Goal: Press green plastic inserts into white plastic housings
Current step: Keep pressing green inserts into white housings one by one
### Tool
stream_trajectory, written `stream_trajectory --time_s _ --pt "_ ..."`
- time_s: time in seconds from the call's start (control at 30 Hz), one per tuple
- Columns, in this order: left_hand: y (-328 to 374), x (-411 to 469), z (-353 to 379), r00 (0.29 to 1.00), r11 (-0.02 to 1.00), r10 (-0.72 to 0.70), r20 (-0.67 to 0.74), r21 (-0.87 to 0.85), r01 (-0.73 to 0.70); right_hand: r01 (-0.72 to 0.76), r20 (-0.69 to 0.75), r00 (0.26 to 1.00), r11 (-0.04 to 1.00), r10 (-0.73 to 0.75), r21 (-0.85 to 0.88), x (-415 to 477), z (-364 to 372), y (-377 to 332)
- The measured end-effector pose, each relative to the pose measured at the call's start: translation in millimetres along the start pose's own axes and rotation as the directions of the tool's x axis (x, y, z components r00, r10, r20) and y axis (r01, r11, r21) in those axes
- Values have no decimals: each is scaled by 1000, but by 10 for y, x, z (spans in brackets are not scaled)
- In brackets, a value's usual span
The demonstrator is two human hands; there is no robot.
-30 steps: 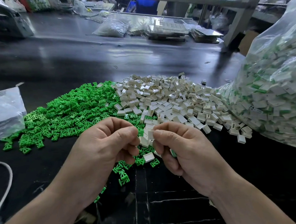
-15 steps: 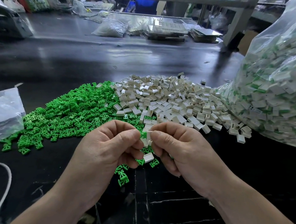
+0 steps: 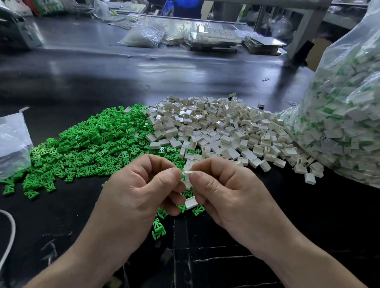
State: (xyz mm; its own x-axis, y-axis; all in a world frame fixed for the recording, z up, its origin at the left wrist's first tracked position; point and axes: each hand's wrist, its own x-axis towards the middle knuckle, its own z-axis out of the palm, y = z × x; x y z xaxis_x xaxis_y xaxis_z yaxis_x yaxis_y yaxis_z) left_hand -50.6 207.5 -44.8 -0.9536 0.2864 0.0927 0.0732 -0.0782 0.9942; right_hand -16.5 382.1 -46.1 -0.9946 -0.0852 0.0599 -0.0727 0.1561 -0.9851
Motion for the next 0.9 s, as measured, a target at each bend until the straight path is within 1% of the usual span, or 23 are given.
stream_trajectory --time_s 0.1,0.13,0.27,0.37,0.53,0.6,0.7,0.9 --pt "20 3 13 995 983 -72 69 -163 83 -50 25 999 981 46 186 0 8 -30" --pt "22 2 23 993 972 -90 81 -210 105 -60 30 998 974 55 220 -1 9 -43" --pt "26 -7 43 979 922 -142 144 -340 184 -94 57 995 957 81 275 0 20 -69" --pt "53 -12 53 950 848 -187 249 -447 283 -121 82 992 931 99 344 -7 41 -69" --pt "61 -6 50 914 761 -135 382 -551 343 -164 142 984 861 108 481 -6 52 -66" --pt "54 -5 67 908 727 -122 402 -587 357 -180 164 981 824 107 537 -2 43 -70" --pt "41 -1 85 917 725 -147 371 -590 356 -196 187 976 810 108 553 5 30 -72" --pt "44 25 52 896 710 -210 391 -569 414 -229 230 964 855 133 466 -4 -20 -64"
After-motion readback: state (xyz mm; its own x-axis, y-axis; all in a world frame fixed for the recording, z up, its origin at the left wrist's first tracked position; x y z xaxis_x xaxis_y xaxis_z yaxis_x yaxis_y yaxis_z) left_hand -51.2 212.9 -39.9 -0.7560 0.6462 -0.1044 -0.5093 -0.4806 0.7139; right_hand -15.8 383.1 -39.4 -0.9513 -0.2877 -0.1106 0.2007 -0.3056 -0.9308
